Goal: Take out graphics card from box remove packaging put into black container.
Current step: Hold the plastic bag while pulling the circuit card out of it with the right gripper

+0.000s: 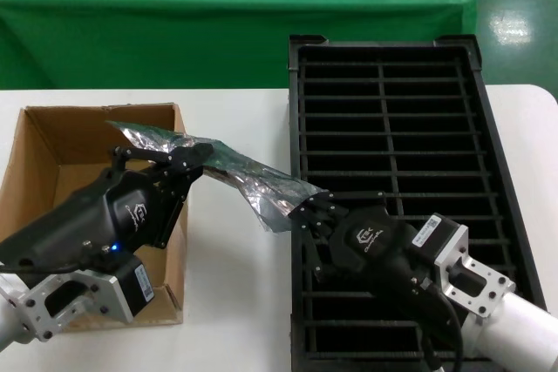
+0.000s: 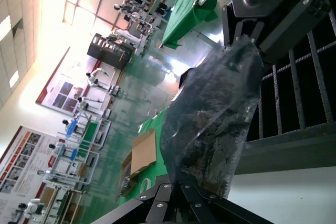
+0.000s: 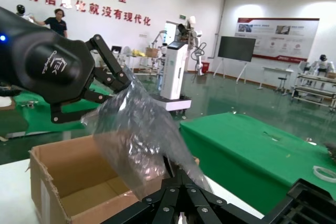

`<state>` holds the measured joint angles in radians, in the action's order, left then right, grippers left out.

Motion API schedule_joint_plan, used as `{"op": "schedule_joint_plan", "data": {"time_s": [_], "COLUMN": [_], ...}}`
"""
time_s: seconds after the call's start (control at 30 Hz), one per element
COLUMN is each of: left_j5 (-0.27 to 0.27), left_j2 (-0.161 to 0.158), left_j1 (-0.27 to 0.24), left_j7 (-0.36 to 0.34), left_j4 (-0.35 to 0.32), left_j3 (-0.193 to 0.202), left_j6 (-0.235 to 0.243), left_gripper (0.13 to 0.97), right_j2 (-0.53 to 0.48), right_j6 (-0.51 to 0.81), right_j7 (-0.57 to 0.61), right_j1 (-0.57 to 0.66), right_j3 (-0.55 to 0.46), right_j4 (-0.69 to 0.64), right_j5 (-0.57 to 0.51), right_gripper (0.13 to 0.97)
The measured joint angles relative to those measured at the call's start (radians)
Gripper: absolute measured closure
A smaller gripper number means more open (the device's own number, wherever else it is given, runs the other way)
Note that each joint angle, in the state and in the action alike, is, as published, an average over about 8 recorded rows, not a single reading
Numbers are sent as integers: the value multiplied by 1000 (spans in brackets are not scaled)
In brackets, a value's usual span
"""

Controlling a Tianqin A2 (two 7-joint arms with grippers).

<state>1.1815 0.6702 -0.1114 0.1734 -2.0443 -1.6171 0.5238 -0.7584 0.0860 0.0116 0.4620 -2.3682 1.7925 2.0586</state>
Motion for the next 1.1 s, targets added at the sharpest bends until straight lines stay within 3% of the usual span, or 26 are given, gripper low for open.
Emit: {"op": "schedule_joint_plan", "data": {"time_s": [0.6,1.1], "left_j5": [0,0], "left_j2": [0,0], "left_j1": [0,0], "left_j7": [0,0], "left_j4": [0,0], "left_j3": [0,0], "left_j6": [0,0], "left_gripper": [958,958], "right_j2": [85,146], "right_j6": [132,215], "right_j7": [-124,-179], "right_j1": [-48,-87], "right_j3": [110,192], "right_j4": [-38,-41], "right_j5": [-189,-306], "right_gripper": [962,901]}}
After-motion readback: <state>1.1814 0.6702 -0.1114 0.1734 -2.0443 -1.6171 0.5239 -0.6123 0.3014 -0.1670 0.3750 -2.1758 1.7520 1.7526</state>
